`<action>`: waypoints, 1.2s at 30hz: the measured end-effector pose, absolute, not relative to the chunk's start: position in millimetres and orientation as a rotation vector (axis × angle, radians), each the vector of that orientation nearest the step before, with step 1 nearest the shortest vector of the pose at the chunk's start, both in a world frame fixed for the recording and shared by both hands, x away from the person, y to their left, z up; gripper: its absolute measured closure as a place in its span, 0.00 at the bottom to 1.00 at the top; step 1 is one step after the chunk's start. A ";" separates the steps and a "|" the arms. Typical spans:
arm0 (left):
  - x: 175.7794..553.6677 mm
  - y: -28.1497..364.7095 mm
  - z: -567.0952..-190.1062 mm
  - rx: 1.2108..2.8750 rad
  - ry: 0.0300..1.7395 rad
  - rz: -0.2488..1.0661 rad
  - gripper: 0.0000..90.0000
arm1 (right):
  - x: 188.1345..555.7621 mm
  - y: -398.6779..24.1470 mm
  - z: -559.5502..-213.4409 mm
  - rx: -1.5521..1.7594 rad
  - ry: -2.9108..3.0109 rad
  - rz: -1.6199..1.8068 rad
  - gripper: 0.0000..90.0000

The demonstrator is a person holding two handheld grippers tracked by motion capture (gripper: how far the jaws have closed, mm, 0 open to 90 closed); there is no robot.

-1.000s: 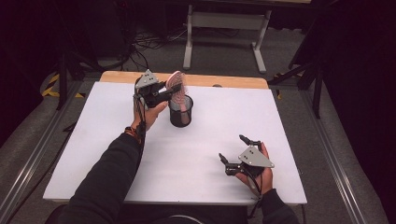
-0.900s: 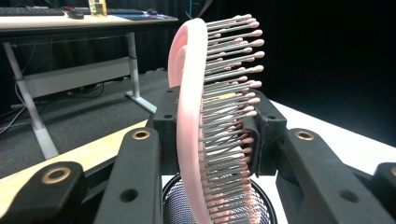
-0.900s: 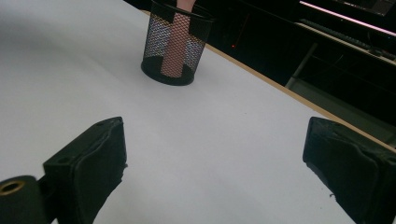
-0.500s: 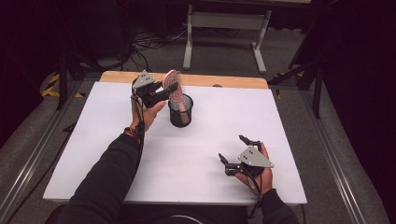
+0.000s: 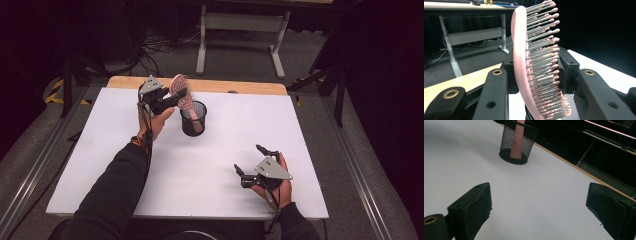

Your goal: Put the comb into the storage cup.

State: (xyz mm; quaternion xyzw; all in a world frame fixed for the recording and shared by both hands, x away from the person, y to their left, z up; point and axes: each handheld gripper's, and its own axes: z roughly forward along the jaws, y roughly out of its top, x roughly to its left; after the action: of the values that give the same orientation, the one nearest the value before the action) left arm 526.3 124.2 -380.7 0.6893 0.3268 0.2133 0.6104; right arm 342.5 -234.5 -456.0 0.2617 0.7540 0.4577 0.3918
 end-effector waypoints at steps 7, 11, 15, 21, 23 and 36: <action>528.4 126.6 -383.0 1.580 0.778 0.494 0.67 | 342.9 -234.3 -456.3 0.667 1.915 1.159 0.07; 529.4 128.4 -384.1 1.574 0.787 0.492 0.67 | 342.8 -234.3 -456.2 0.667 1.913 1.157 0.07; 530.2 130.5 -385.4 1.566 0.800 0.487 0.67 | 342.8 -234.1 -456.3 0.668 1.915 1.153 0.07; 532.5 135.6 -387.9 1.557 0.818 0.475 0.66 | 342.1 -233.0 -456.0 0.656 1.919 1.154 0.07; 532.6 137.1 -388.5 1.555 0.826 0.469 0.66 | 342.1 -232.9 -456.0 0.656 1.919 1.154 0.07; 535.2 147.0 -395.7 1.525 0.860 0.443 0.65 | 342.1 -232.7 -456.1 0.657 1.922 1.152 0.07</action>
State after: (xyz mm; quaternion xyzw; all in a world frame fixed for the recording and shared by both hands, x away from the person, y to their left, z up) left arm 535.2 147.0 -395.7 0.6629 0.3740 0.1924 0.6194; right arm 342.1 -232.7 -456.1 0.2587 0.7570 0.4538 0.3926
